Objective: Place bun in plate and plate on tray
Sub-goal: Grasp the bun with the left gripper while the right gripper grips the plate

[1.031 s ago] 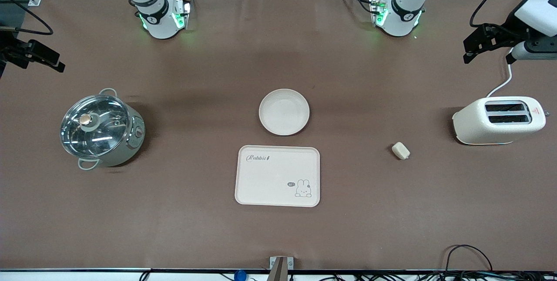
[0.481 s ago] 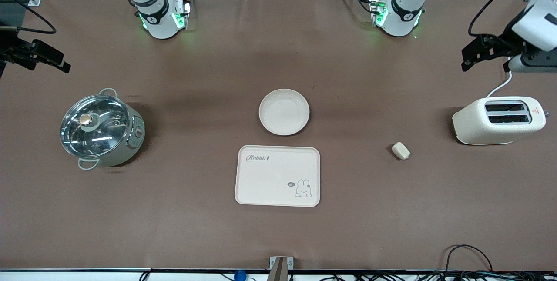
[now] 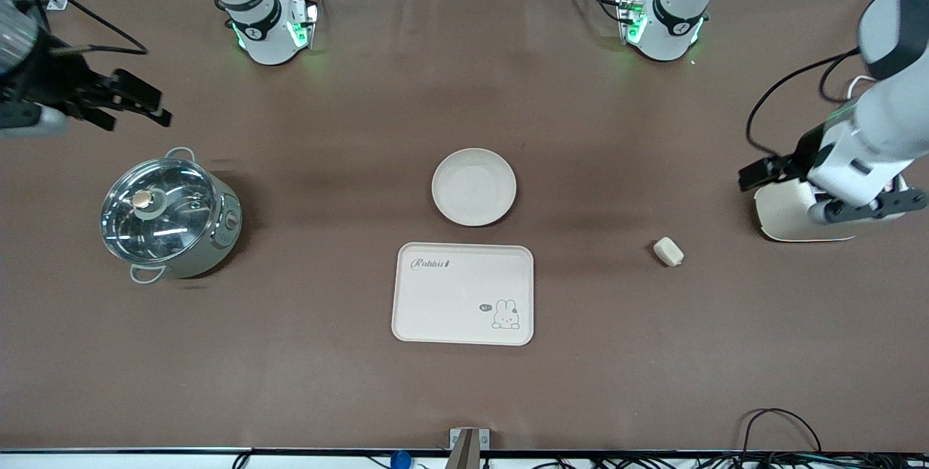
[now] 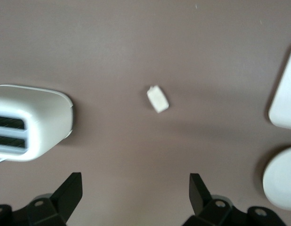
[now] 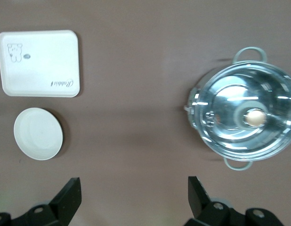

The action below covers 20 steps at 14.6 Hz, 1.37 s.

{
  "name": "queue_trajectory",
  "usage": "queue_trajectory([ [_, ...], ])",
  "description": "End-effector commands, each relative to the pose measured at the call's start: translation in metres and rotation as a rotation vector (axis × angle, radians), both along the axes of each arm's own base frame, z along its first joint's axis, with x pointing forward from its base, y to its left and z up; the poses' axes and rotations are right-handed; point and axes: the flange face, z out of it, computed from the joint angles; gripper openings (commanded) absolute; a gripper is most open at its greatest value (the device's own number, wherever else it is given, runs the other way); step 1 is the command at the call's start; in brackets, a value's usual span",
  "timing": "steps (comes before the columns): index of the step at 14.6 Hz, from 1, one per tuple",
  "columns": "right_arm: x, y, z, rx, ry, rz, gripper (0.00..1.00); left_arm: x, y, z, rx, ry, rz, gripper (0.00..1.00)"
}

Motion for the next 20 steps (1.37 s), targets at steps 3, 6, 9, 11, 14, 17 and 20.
queue_trajectory([
  [3, 0.016, 0.046, -0.087, 0.091, 0.070, 0.002, 1.00, -0.007, 0.010, -0.136, -0.016, -0.130, 0.111, 1.00],
  [6, 0.034, 0.077, -0.162, 0.184, 0.110, -0.043, 1.00, 0.002, -0.001, -0.205, -0.028, -0.107, 0.269, 1.00],
  [9, 0.056, 0.128, -0.239, 0.227, 0.099, -0.073, 1.00, 0.005, -0.029, -0.261, -0.041, -0.098, 0.316, 1.00],
  [11, 0.059, 0.184, -0.308, 0.237, 0.055, -0.090, 1.00, 0.006, -0.027, -0.290, -0.050, -0.105, 0.325, 1.00],
  [14, 0.026, 0.268, -0.397, 0.228, 0.033, -0.083, 1.00, 0.006, -0.022, -0.315, -0.046, -0.084, 0.332, 0.94],
  [17, -0.004, 0.307, -0.441, 0.216, 0.035, -0.075, 1.00, 0.005, -0.016, -0.321, -0.033, -0.075, 0.332, 0.72],
  [20, -0.028, 0.312, -0.453, 0.202, 0.075, -0.043, 1.00, 0.006, -0.020, -0.320, -0.034, -0.075, 0.330, 0.35],
])
